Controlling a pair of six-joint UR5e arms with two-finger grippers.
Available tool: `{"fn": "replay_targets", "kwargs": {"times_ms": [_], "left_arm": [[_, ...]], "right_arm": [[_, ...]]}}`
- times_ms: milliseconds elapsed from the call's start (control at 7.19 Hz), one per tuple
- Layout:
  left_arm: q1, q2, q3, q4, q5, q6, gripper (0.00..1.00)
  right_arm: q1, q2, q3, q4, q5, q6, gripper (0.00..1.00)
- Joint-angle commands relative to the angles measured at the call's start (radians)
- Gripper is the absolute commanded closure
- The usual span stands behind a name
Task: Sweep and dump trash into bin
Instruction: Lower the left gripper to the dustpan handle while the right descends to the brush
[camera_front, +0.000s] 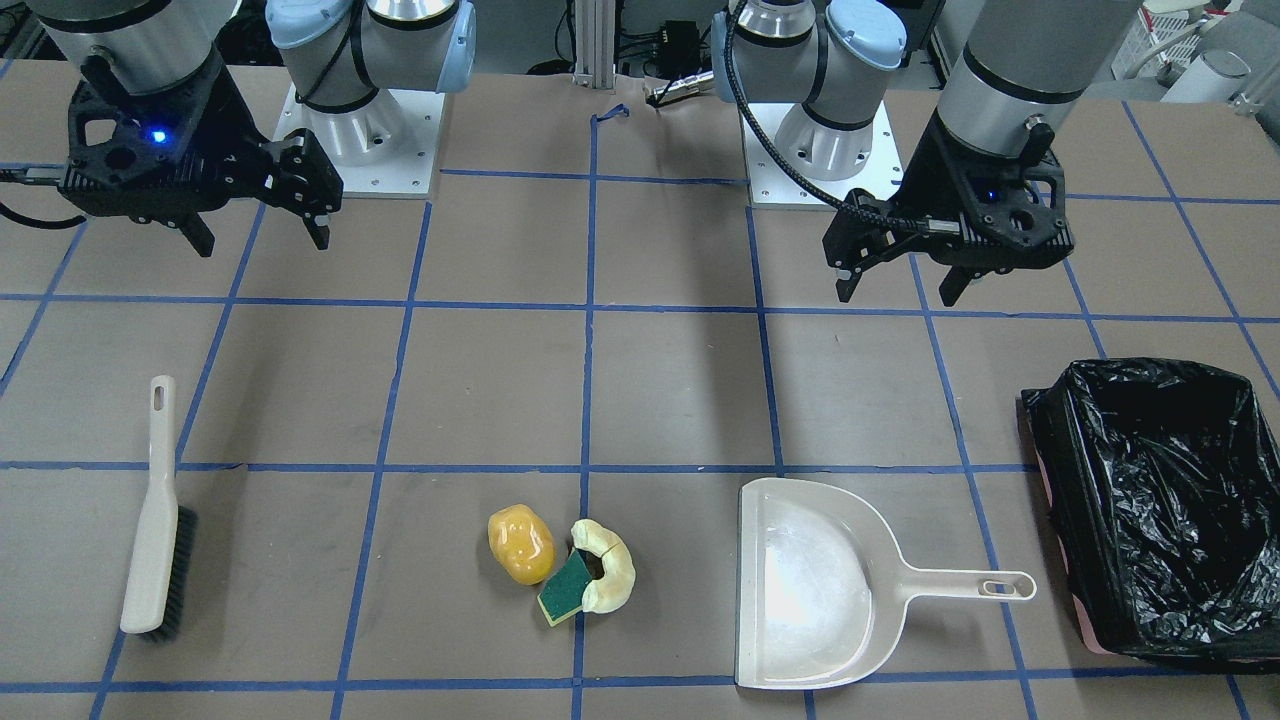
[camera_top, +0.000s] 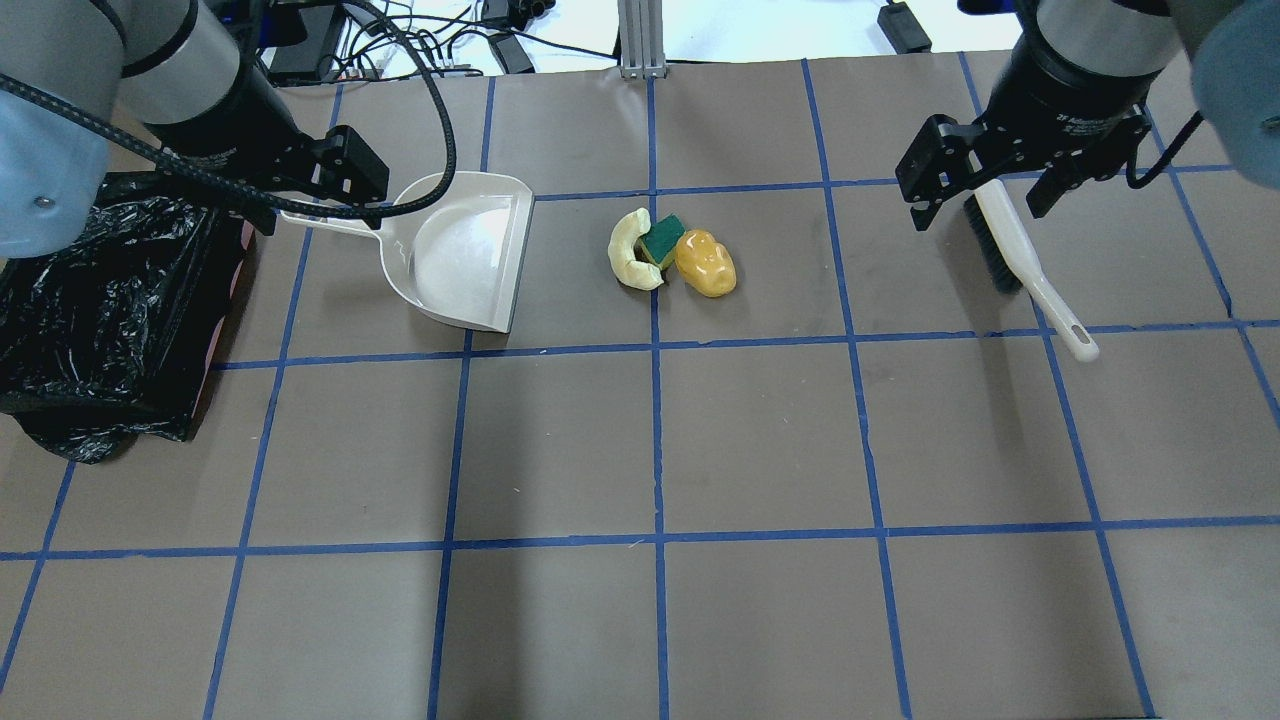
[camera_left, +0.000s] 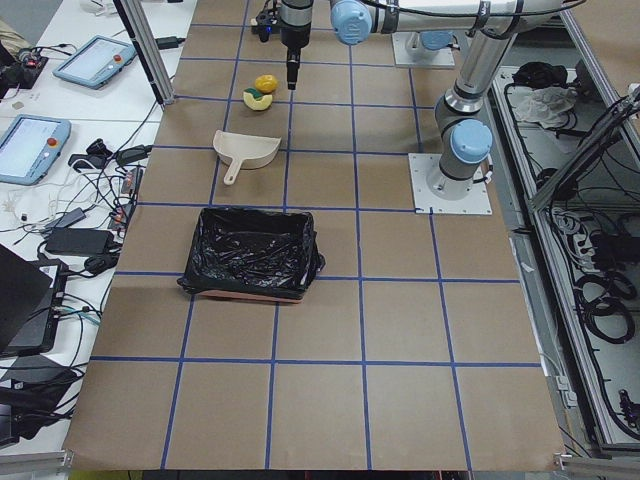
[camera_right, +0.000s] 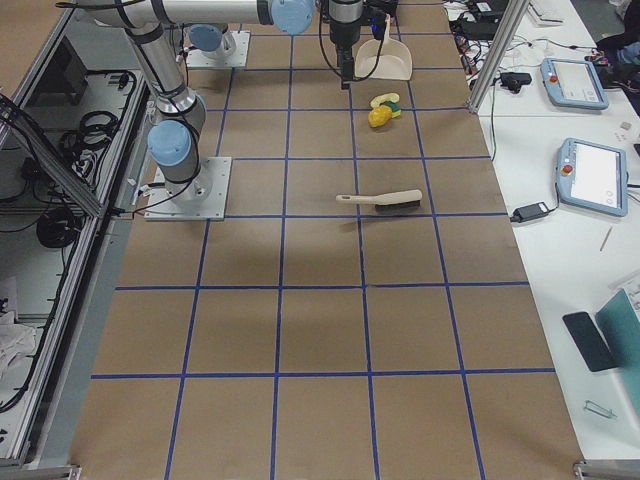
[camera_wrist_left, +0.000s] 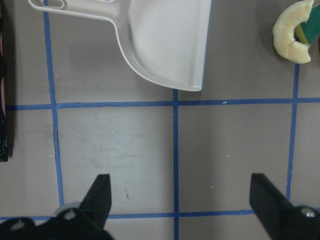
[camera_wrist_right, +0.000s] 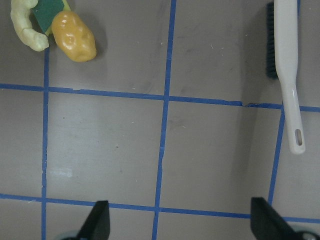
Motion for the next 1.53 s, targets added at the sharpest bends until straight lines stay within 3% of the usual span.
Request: {"fn": "replay_targets", "kwargs": {"times_ms": [0,418,696,835,1113,1392], "left_arm": [[0.000,0.000,-0.001,-0.001,0.000,0.008,0.00],[0.018,-0.012,0.013,0.012,0.000,0.082,0.00],[0.075,-0.050,0.012,0.041,0.000,0.368,0.00],[0.125,-0.096,0.012,0.055,-0.007,0.602,0.00],[0.163,-0.219,0.021,0.228,0.000,0.995,0.00],[0.163,-0.341,0.111,0.236,-0.001,1.264,0.00]], "right_arm": [[0.000,0.000,0.000,-0.002,0.000,-0.011,0.00],[-0.001,0.008,0.000,-0.001,-0.017,-0.017,0.00],[-0.055,0.038,0.003,-0.007,-0.052,-0.017,0.00],[-0.119,0.072,0.015,-0.014,-0.073,-0.104,0.00],[-0.214,0.097,0.076,-0.130,-0.069,-0.337,0.00],[-0.302,0.145,0.158,-0.285,-0.063,-0.508,0.00]]}}
